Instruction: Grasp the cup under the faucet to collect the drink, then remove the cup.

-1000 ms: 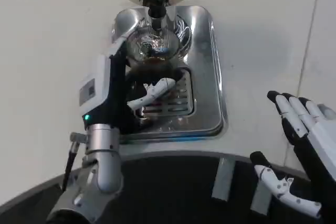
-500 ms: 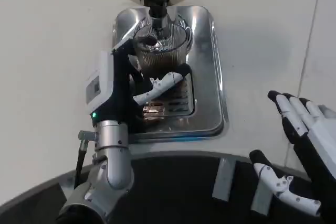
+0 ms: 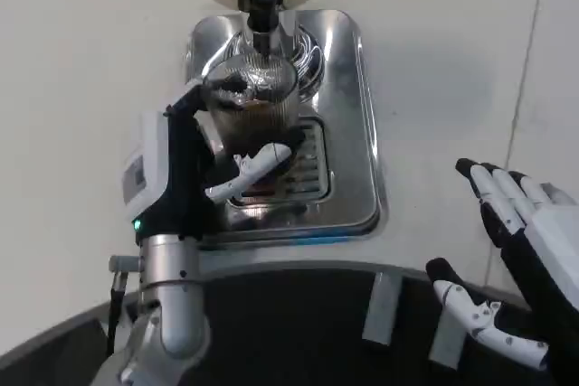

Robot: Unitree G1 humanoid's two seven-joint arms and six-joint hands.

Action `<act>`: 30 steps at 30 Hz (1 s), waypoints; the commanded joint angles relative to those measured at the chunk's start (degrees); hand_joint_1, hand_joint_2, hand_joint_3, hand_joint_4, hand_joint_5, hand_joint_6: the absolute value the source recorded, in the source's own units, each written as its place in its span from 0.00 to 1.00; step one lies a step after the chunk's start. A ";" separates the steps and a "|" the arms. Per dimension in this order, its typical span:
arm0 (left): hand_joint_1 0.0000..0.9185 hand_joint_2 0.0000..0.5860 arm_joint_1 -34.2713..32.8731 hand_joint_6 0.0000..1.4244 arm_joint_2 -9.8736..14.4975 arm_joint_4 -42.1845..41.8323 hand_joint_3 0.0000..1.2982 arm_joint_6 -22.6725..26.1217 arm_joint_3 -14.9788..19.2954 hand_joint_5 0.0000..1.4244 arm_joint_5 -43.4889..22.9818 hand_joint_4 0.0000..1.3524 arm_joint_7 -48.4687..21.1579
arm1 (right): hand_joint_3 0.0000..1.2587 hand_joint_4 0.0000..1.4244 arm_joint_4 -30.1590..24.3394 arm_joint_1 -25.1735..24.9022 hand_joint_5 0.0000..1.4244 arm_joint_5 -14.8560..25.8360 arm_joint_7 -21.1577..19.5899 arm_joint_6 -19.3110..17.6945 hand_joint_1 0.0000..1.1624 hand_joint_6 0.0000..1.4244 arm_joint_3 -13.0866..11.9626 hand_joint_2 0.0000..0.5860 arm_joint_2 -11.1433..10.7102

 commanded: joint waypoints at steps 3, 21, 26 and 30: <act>0.81 0.13 4.40 1.00 0.97 -4.49 0.89 0.78 0.67 0.93 0.93 0.89 1.43 | 0.00 0.00 0.90 -0.46 0.00 1.36 -1.00 -0.42 0.17 0.00 -0.29 0.79 -1.19; 0.81 0.13 13.10 1.00 0.96 -18.97 0.91 2.30 4.52 0.93 2.43 0.89 1.57 | 0.00 0.00 1.40 -1.81 0.00 0.92 -0.95 -0.19 0.16 0.00 0.43 0.80 -1.58; 0.81 0.13 15.92 1.00 1.60 -22.57 0.91 2.34 5.01 0.93 2.81 0.89 0.58 | 0.00 0.00 1.36 -2.25 0.00 1.01 -1.19 -0.60 0.16 0.00 0.53 0.80 -1.89; 0.82 0.13 19.36 1.00 2.32 -25.78 0.91 2.21 5.33 0.93 3.08 0.89 -0.15 | 0.00 0.00 1.44 -2.64 0.00 1.14 -1.32 -0.64 0.16 0.00 0.44 0.80 -2.13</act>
